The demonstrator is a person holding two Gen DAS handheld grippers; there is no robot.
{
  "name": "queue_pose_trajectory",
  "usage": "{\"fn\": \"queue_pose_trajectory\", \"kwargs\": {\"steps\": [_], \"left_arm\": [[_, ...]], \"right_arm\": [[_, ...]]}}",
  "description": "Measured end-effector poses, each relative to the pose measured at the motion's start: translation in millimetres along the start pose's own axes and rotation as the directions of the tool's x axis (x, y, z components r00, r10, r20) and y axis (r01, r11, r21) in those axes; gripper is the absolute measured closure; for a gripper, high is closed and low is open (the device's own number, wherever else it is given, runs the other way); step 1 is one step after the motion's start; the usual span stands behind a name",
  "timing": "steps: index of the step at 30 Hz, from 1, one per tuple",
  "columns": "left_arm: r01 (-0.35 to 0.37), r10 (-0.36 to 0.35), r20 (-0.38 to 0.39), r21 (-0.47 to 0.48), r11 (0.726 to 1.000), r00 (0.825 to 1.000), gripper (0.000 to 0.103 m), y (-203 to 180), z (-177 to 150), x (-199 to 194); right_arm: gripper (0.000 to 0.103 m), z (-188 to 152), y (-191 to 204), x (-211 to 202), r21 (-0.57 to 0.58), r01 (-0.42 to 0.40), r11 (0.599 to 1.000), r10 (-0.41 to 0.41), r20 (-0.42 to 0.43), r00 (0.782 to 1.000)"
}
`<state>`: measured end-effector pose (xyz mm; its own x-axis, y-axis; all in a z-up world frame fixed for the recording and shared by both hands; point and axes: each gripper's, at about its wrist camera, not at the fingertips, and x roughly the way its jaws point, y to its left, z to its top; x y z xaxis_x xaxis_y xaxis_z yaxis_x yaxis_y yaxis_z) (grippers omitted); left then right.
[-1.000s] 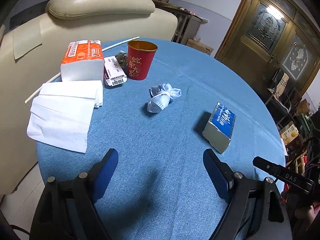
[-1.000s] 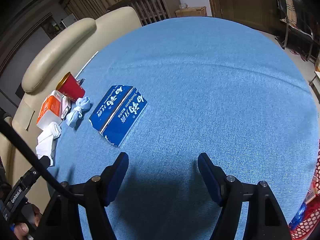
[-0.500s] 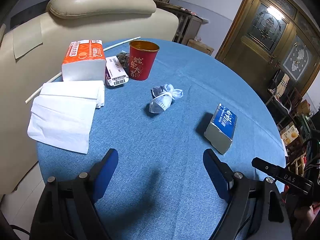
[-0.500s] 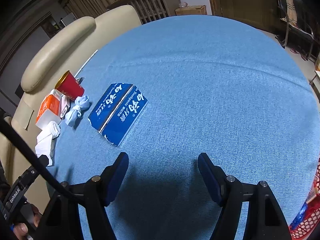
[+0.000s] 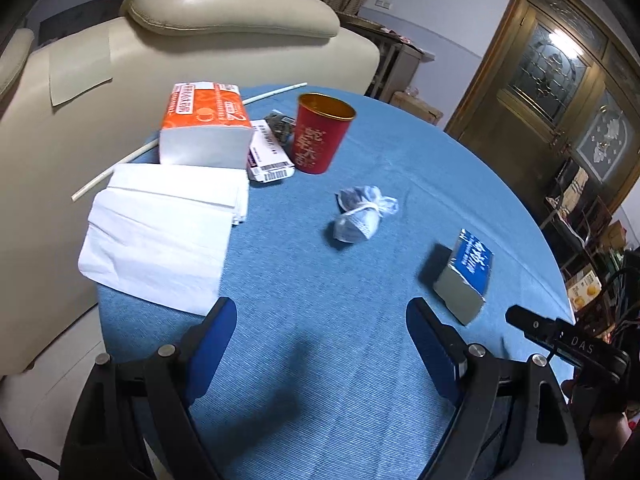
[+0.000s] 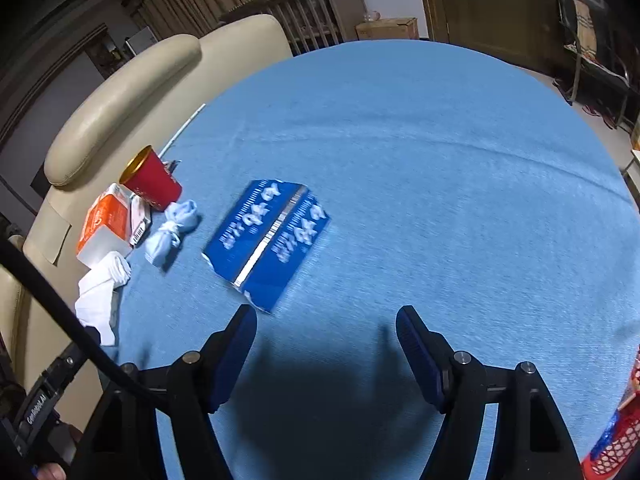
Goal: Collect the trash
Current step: 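Grasp the blue toothpaste box with the right gripper while the left grasps the white mask bundle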
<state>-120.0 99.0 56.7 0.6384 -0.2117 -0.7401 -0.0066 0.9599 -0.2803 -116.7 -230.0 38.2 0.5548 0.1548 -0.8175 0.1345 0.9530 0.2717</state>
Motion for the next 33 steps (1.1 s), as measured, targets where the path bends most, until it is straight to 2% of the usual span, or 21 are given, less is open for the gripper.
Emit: {"fn": "queue_pose_trajectory", "kwargs": {"steps": [9,14,21,24,30,33], "left_arm": [[-0.005,0.005,-0.017,0.016,1.0,1.0,0.016,-3,2,11],[-0.017,0.017,-0.014,-0.002,1.0,1.0,0.016,4,6,12],[-0.029,0.029,-0.016,-0.004,1.0,0.999,0.016,8,12,18],[-0.029,0.029,-0.011,-0.002,1.0,1.0,0.016,9,14,19],[-0.026,0.026,-0.02,-0.019,0.999,0.999,0.016,13,15,25],[-0.024,0.024,-0.025,-0.013,1.0,0.999,0.016,11,15,27]], "right_arm": [[0.027,22,39,22,-0.02,0.019,1.0,-0.018,0.032,0.999],[0.027,29,59,43,-0.025,0.115,0.993,-0.115,0.037,0.993],[0.026,38,79,62,-0.025,0.19,0.982,-0.188,0.058,0.98],[0.026,41,77,60,-0.02,0.174,0.984,-0.173,0.056,0.983],[0.026,41,59,48,0.057,0.176,0.983,-0.181,0.08,0.98],[0.026,44,63,51,0.056,0.192,0.98,-0.196,0.078,0.978]]}}
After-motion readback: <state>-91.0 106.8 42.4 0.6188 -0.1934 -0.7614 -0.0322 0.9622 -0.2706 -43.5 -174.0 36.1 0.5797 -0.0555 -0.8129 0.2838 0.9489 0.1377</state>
